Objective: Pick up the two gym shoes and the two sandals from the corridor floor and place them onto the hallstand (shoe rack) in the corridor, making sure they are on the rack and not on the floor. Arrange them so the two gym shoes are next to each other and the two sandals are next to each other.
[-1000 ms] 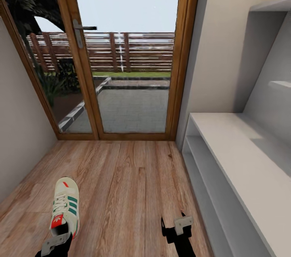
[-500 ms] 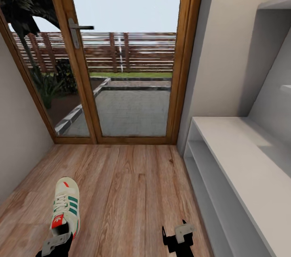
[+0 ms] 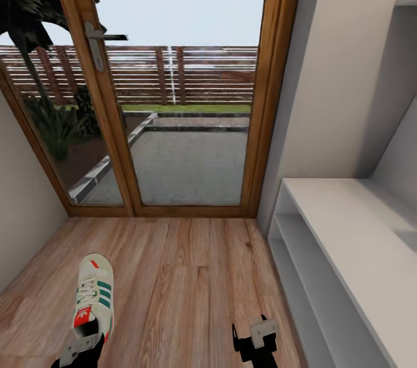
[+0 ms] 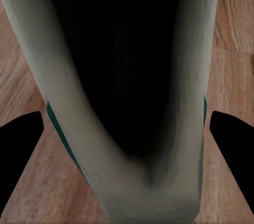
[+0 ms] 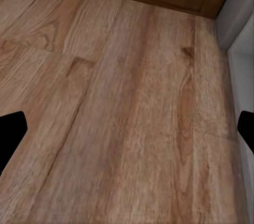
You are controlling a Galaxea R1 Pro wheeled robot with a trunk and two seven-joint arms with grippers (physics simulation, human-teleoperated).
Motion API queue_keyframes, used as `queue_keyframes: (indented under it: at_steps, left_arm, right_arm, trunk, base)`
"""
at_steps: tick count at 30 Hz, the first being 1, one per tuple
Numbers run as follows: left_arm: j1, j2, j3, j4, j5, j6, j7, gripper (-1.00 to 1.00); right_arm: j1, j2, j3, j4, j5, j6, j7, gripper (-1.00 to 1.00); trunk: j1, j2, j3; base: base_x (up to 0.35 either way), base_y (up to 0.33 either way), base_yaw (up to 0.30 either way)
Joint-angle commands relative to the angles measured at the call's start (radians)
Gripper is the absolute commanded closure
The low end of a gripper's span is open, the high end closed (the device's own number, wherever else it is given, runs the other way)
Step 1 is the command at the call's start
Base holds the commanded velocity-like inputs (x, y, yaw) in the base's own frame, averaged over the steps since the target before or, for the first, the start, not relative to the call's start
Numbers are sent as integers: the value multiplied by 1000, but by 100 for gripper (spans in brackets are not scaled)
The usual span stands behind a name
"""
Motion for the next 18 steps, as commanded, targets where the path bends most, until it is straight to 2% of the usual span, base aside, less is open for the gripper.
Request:
queue_keyframes:
  at_steps: [1, 10, 15, 18]
  left_arm:
    - [-1, 0, 2, 1, 11, -1, -8, 100]
    - [-1, 0, 1, 1, 11, -1, -7, 100]
    - [-1, 0, 1, 1, 11, -1, -8, 100]
    - [-1, 0, 0, 1, 11, -1, -8, 100]
  right_arm:
    - [-1, 0, 4, 1, 5, -1, -10, -100]
    - [-1, 1, 3, -1, 3, -1, -13, -100]
    - [-1, 1, 2, 1, 2, -1, -14, -100]
    - [-1, 1, 2, 1, 2, 0, -14, -100]
  trunk:
    - [0, 0, -1]
    - [0, 0, -1]
    - [0, 0, -1]
    - [0, 0, -1]
  base:
    - [337, 56, 0]
    - [337, 78, 0]
    - [316, 156, 2]
    - [315, 134, 141]
